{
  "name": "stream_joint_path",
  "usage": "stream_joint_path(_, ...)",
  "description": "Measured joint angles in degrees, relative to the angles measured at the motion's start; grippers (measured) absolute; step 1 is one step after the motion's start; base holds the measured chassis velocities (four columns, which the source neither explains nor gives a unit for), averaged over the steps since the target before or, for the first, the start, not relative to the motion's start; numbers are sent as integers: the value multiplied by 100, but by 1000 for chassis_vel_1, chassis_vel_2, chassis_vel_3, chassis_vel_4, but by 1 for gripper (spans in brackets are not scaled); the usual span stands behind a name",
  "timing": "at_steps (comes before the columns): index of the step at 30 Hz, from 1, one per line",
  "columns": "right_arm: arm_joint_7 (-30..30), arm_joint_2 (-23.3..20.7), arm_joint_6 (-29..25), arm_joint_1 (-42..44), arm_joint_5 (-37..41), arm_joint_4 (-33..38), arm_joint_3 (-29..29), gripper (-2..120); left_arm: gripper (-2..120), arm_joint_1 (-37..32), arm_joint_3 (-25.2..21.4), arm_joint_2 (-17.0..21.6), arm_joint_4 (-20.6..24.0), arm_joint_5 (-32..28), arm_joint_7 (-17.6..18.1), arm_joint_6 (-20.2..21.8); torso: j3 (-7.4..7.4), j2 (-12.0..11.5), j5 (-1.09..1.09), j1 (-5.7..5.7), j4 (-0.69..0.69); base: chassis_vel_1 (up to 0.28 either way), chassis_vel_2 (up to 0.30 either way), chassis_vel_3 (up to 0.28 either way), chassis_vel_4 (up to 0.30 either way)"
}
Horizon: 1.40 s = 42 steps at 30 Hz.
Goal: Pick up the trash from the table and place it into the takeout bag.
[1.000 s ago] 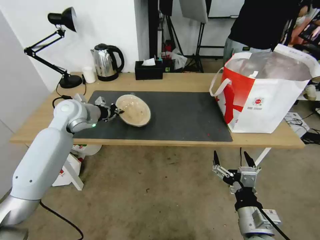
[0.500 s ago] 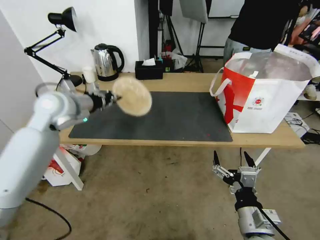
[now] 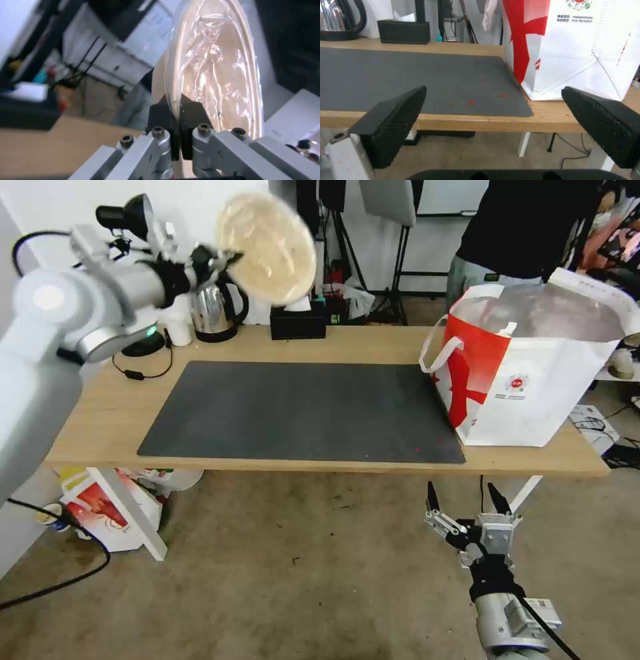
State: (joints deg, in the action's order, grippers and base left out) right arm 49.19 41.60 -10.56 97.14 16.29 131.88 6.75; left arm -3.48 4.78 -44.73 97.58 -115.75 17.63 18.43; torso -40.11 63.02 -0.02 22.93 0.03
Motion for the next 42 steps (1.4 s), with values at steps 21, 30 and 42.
stream_joint_path(21,0,0,0,0,0,0,0,100,0,2597,3161,-2946,-3247,546,-1885,-1450,-1,0,3,0,-2,0,0,0,0)
stream_joint_path(30,0,0,0,0,0,0,0,100,0,2706,3280,-3939,-4142,804,-1798,-1839,0,0,3,-1,-2,0,0,0,0)
stream_joint_path(42,0,0,0,0,0,0,0,100,0,2800,3558,-4684,-4797,1072,-1740,-2188,0,1,3,-1,-5,0,0,0,0)
